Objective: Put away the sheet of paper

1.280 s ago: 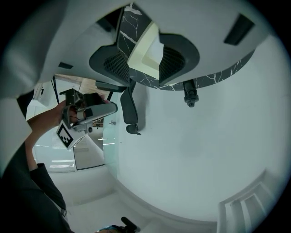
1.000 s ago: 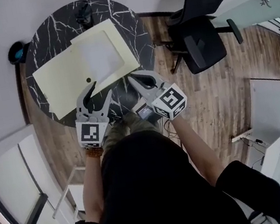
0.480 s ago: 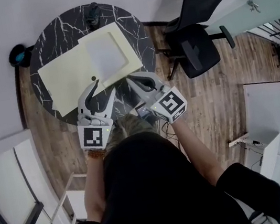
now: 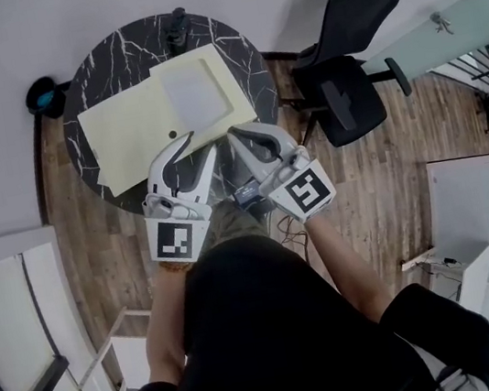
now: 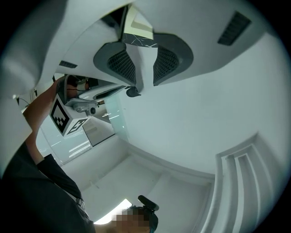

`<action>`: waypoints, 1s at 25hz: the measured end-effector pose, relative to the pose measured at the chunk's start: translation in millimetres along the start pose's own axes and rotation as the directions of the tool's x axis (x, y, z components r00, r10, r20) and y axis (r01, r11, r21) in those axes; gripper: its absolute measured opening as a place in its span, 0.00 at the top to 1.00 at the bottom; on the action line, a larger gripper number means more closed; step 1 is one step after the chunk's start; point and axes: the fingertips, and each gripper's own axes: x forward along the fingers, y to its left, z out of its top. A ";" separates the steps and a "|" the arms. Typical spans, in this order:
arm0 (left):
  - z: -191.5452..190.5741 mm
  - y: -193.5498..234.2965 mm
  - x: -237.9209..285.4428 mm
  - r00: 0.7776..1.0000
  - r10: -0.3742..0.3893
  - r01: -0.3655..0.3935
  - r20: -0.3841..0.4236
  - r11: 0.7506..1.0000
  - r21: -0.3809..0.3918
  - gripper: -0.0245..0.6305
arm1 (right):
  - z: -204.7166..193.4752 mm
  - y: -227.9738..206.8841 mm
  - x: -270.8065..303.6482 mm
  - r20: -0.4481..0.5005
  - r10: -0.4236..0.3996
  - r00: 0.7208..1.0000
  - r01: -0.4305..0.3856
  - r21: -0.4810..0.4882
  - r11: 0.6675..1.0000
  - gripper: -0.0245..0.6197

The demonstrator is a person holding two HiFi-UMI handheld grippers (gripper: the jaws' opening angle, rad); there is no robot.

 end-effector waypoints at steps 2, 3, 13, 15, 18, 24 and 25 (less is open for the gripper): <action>7.8 -0.3 -4.2 1.000 0.024 -0.024 0.013 1.000 0.006 0.79 | 8.9 4.5 -1.5 0.027 -0.007 1.000 0.007 -0.011 1.000 0.96; 9.4 0.7 -7.9 0.999 0.045 -0.045 0.013 0.999 0.000 0.82 | 12.6 6.3 -2.1 0.040 -0.011 0.999 0.012 -0.017 1.000 0.96; 4.1 -1.5 -36.5 0.992 0.123 -0.123 -0.006 0.989 -0.086 0.93 | 24.4 20.8 -17.0 0.078 -0.015 0.997 0.020 -0.063 0.998 0.96; 6.2 -3.2 -38.7 0.992 0.123 -0.123 0.002 0.990 -0.074 0.93 | 23.7 23.1 -18.7 0.074 -0.013 0.997 0.018 -0.066 0.998 0.96; 6.7 -6.7 -42.0 0.992 0.124 -0.123 0.006 0.989 -0.079 0.93 | 23.7 28.5 -18.6 0.070 -0.004 0.998 0.009 -0.073 0.997 0.96; 6.4 -10.4 -44.8 0.992 0.128 -0.127 0.010 0.989 -0.076 0.93 | 25.7 34.1 -18.1 0.068 0.012 0.998 -0.007 -0.079 0.997 0.96; 6.9 -9.8 -44.6 0.991 0.130 -0.129 0.013 0.989 -0.074 0.93 | 26.8 34.4 -18.0 0.069 0.014 0.997 -0.008 -0.080 0.997 0.96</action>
